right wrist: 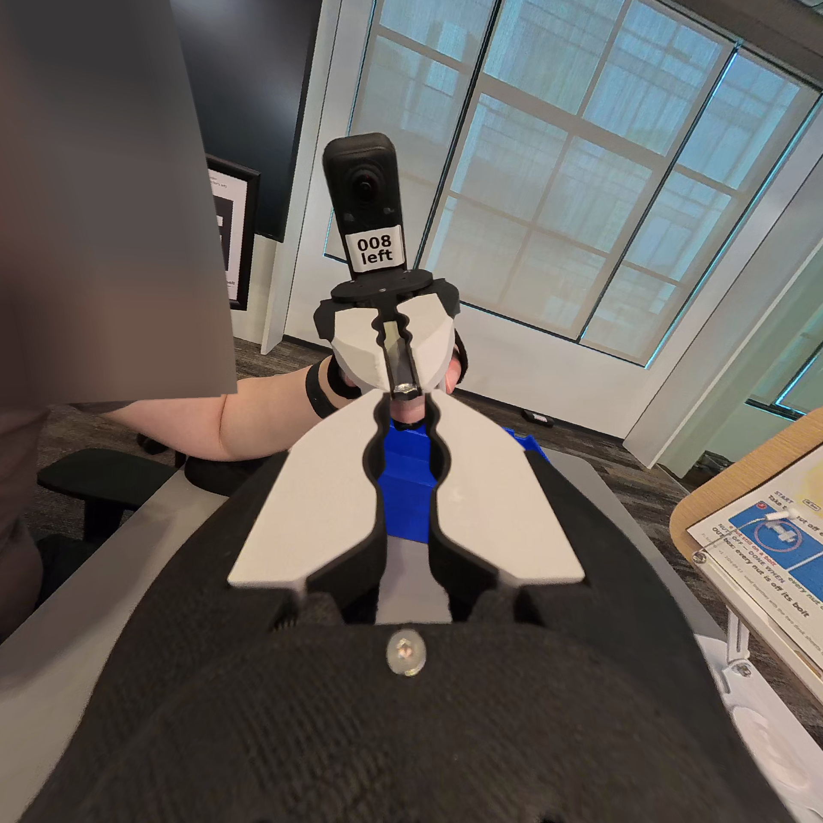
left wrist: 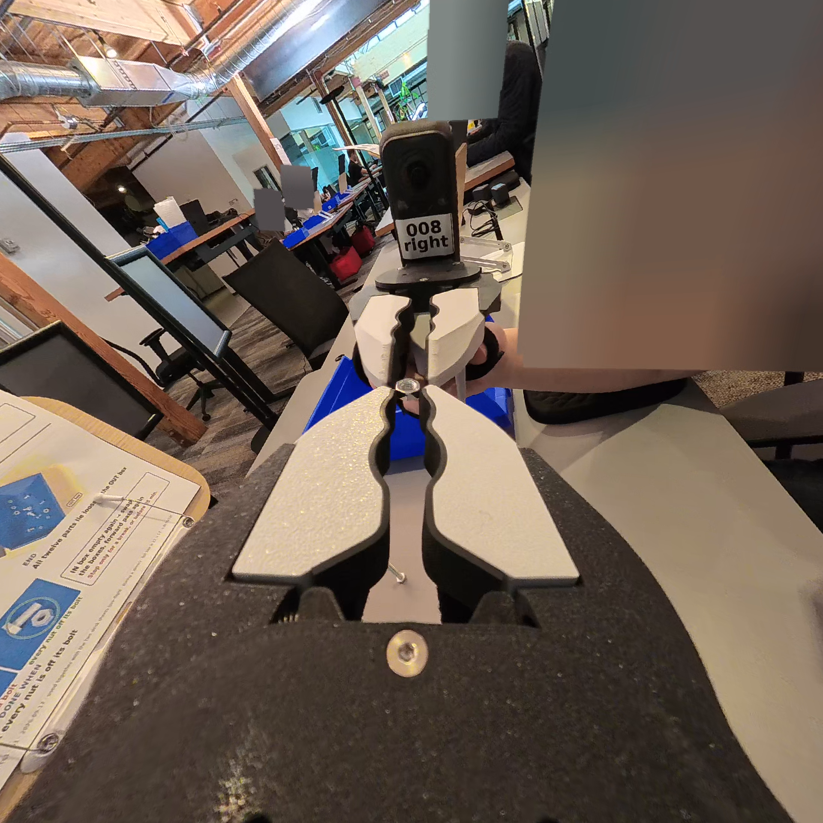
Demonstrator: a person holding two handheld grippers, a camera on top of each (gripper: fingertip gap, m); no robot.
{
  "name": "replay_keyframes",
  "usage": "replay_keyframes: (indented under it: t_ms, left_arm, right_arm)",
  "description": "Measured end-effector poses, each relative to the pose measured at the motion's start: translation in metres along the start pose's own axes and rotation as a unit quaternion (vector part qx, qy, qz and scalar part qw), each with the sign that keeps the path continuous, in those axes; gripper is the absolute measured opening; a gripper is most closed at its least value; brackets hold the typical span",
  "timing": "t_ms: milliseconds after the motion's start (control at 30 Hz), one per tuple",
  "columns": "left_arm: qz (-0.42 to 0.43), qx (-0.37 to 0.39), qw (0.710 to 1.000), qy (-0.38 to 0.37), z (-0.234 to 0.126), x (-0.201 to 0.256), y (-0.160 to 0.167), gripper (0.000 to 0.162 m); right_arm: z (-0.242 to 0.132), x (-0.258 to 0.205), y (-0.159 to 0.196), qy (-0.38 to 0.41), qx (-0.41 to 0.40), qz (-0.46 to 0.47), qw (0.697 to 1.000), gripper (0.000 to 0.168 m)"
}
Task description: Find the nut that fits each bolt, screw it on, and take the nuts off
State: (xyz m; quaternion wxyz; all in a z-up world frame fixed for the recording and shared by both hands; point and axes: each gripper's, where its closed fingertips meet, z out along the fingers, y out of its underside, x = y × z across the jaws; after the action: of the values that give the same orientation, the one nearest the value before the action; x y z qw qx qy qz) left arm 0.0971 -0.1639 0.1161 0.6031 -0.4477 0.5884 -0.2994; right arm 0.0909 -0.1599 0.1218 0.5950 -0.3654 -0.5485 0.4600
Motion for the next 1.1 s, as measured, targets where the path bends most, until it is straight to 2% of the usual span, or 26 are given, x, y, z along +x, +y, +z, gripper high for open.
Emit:
replay_keyframes:
  t_ms: [67, 133, 267, 367, 533, 667, 1100]
  left_arm:
    - [0.01, -0.006, 1.0, -0.009, 0.0, -0.002, 0.001, 0.009]
    - [0.029, -0.024, 0.999, -0.024, 0.0, -0.005, 0.006, 0.009]
    - [0.059, -0.046, 0.996, -0.049, 0.0, -0.01, 0.011, 0.009]
    - [0.055, -0.048, 0.996, -0.048, 0.0, -0.01, 0.012, 0.009]
    - [0.067, -0.059, 0.994, -0.058, 0.0, -0.013, 0.017, 0.009]
    - [0.071, -0.065, 0.994, -0.057, 0.001, -0.013, 0.019, 0.009]
    - [0.073, -0.067, 0.993, -0.062, 0.003, -0.014, 0.022, 0.009]
  right_arm:
    - [0.0, 0.004, 0.002, 0.006, -0.007, 0.02, 1.0, 0.015]
    - [0.002, 0.007, 0.003, -0.006, -0.007, 0.09, 0.996, 0.016]
    - [0.005, 0.014, 0.014, -0.027, -0.035, 0.272, 0.961, 0.024]
    - [0.002, 0.019, 0.008, -0.031, -0.005, 0.345, 0.938, 0.023]
    - [0.003, 0.017, 0.018, -0.048, -0.02, 0.429, 0.902, 0.018]
    - [0.003, 0.019, 0.018, -0.059, 0.0, 0.464, 0.884, 0.005]
    - [0.003, 0.016, 0.023, -0.071, -0.013, 0.472, 0.878, 0.005]
